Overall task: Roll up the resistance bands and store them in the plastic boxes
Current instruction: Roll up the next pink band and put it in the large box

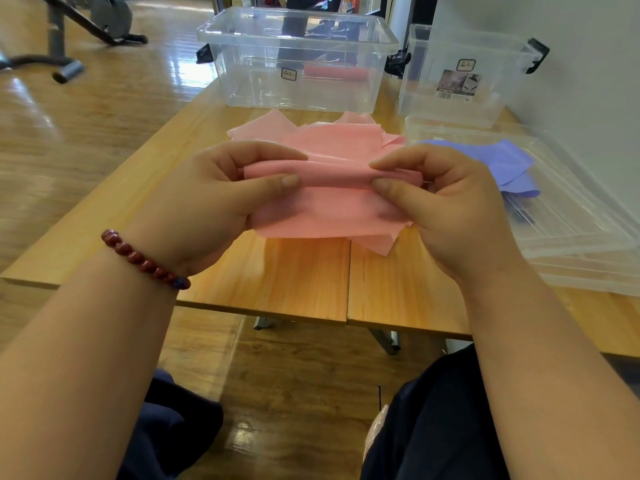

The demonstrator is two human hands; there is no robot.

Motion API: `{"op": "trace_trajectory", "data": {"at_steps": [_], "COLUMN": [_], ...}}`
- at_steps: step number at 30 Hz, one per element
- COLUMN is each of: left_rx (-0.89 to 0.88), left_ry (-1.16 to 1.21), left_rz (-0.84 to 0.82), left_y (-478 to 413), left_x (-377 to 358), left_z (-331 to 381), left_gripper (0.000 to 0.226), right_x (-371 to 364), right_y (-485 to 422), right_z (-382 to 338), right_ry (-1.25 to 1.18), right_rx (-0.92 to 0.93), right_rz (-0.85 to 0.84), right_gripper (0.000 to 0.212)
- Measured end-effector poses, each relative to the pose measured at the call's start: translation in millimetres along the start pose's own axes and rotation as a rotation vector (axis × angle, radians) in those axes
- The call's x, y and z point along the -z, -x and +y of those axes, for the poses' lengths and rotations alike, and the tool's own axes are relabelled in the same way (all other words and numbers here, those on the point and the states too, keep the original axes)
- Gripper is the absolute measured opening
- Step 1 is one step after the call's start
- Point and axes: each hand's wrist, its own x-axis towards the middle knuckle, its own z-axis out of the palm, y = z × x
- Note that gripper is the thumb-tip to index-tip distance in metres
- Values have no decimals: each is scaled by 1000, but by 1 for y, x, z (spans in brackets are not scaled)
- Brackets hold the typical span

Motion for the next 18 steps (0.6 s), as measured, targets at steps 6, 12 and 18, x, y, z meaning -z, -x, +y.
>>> {"op": "trace_trajectory", "data": {"at_steps": [6, 12, 18], "left_rx": [-34, -34, 51], "left_ry": [-67, 29, 124], "left_rz": [-3, -16, -57], "left_y": [2, 3, 3], "left_x": [-2, -3, 0], "left_z": [2, 5, 6], "left_gripper": [19, 25, 29], "right_x": [0, 2, 3], "right_y": [0, -1, -2], "right_z": [2, 1, 2], "right_ry": [-133, -174, -158], "right_rx": [3, 1, -11], "right_rz": [45, 18, -34], "right_gripper": [35, 32, 26]}}
